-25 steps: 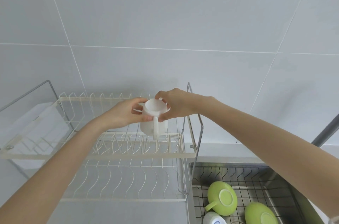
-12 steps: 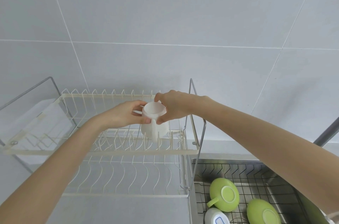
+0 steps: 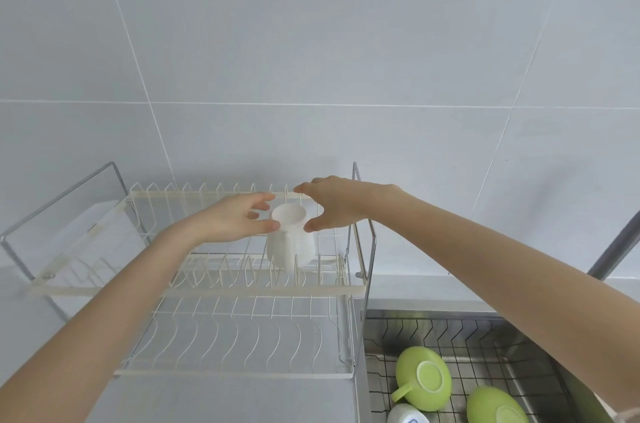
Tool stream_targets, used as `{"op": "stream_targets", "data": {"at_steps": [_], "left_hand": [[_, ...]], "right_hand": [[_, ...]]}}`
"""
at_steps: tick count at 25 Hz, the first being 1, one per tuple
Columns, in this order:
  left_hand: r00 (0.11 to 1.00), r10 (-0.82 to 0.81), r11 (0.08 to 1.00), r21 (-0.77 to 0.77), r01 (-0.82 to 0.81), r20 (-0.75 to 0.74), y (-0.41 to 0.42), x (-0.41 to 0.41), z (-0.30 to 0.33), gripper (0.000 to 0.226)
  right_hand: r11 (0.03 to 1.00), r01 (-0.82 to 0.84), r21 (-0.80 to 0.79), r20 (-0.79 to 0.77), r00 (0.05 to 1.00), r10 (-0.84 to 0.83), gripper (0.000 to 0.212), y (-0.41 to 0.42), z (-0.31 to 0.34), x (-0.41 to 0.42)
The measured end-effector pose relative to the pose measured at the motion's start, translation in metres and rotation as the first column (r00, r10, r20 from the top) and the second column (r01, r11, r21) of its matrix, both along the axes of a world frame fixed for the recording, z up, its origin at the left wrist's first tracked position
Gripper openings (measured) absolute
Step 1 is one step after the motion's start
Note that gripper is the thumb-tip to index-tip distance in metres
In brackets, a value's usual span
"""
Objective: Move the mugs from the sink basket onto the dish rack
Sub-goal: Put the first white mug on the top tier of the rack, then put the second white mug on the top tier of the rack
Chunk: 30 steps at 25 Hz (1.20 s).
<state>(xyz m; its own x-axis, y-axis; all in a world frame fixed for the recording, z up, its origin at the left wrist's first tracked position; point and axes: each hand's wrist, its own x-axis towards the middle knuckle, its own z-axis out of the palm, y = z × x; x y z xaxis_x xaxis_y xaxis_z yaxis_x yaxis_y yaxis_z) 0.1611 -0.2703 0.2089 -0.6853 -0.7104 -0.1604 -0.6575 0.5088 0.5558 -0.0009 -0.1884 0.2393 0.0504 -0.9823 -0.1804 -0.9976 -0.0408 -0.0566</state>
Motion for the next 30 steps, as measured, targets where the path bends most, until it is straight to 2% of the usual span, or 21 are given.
{"op": "stream_targets", "data": {"at_steps": [4, 11, 15, 19, 27, 30], "left_hand": [[0.989, -0.037, 0.951, -0.299, 0.079, 0.146, 0.03, -0.002, 0.026, 0.058], [0.99, -0.023, 0.821, -0.563, 0.1, 0.143, 0.101, -0.012, 0.056, 0.061], [0.993, -0.071, 0.816, -0.567, 0.114, 0.097, 0.136, -0.031, 0.053, 0.065], [0.988, -0.079, 0.791, -0.594, 0.145, 0.136, 0.162, -0.056, 0.041, 0.067], [0.986, -0.064, 0.796, -0.588, 0.145, 0.155, 0.205, -0.101, 0.005, 0.068], [0.99, -0.059, 0.815, -0.566, 0.124, 0.131, 0.219, -0.114, -0.018, 0.069]], "right_hand": [[0.997, -0.019, -0.072, 0.0, 1.0, 0.019, 0.068, 0.028, 0.018, -0.004], [0.978, 0.032, -0.204, -0.004, 0.999, -0.034, 0.068, 0.098, 0.031, -0.021], [0.971, 0.085, -0.225, -0.029, 0.995, -0.094, 0.071, 0.136, 0.027, -0.039], [0.964, 0.135, -0.23, -0.061, 0.986, -0.153, 0.076, 0.164, 0.015, -0.058], [0.931, 0.232, -0.282, -0.055, 0.965, -0.257, 0.077, 0.211, -0.024, -0.097], [0.916, 0.271, -0.297, -0.01, 0.958, -0.287, 0.078, 0.226, -0.05, -0.106]]}}
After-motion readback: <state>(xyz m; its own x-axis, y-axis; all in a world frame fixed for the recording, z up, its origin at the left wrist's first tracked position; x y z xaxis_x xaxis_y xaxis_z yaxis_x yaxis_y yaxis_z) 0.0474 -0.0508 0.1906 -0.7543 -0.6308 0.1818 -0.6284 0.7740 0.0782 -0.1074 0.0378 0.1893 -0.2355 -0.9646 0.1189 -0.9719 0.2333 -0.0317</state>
